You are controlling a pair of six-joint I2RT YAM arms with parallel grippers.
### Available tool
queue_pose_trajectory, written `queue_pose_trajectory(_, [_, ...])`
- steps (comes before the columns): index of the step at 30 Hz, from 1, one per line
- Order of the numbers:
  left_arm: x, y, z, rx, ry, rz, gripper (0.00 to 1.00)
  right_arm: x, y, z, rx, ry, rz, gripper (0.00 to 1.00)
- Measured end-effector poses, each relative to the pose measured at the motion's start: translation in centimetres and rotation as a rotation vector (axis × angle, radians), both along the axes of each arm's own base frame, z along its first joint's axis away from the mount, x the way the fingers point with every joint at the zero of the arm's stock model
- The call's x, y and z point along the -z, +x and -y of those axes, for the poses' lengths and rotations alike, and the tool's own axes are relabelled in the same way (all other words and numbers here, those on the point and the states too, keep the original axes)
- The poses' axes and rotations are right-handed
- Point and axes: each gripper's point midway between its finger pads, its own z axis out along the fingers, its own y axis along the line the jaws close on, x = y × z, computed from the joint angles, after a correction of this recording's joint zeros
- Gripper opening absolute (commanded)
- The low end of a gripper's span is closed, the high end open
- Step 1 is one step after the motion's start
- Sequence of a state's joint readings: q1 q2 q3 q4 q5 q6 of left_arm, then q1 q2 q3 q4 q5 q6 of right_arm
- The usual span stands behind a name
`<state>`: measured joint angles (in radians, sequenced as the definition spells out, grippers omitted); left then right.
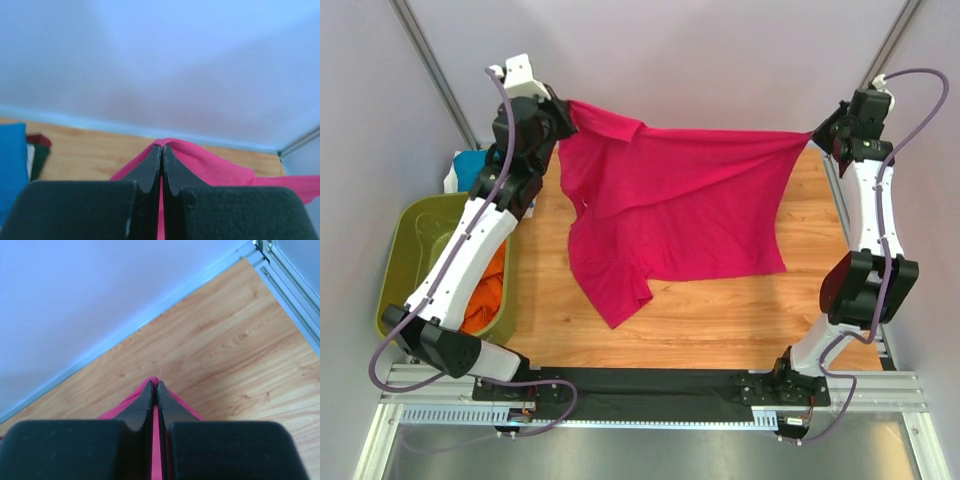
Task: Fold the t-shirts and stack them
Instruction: Fold the tshirt
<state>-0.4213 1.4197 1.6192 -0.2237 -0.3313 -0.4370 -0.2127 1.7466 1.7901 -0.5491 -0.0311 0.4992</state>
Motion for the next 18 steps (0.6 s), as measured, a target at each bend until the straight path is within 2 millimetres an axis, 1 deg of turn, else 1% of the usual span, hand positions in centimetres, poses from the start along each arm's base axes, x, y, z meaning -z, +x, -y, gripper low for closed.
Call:
queue_pose_trajectory(4, [-5.1, 0.1, -1.4, 0.005, 0.077, 0.123, 0.00, -2.9, -0.3, -0.6, -0.026, -0.006, 0.046, 0.00])
queue_pose_trajectory(6, [-7.8, -0.4, -1.4, 0.025, 0.119, 0.183, 0.00, -4.3, -0.9, -0.8, -0.033, -0.016, 0.068, 0.00])
queue_pose_trajectory(7, [-8.9, -0.8, -1.3, 0.038, 0.140, 0.209, 0.00, -5.4, -1.4, -0.9, -0.035, -0.024, 0.087, 0.00])
queue_pose_trajectory(9, [-10.8, -1.7, -1.4, 0.055, 0.167, 0.254, 0.00, -7.5, -2.6, -1.1, -0.037, -0.040, 0.126, 0.01])
queue_pose_trajectory(11, [-12.0, -3.0, -1.6, 0.072, 0.194, 0.285, 0.00, -9.6, -4.1, -1.3, -0.037, -0.056, 0.165, 0.00])
queue_pose_trajectory(14, [-12.8, -5.3, -2.0, 0.106, 0.222, 0.301, 0.00, -13.4, -7.2, -1.8, -0.033, -0.093, 0.235, 0.00])
queue_pose_trajectory(17, [-13.5, -8.6, -2.7, 0.135, 0.236, 0.317, 0.00, -17.5, -10.9, -2.1, -0.018, -0.143, 0.318, 0.00])
queue_pose_trajectory(18, [-14.0, -9.9, -3.1, 0.144, 0.240, 0.329, 0.00, -18.9, -12.4, -2.1, -0.010, -0.164, 0.345, 0.00])
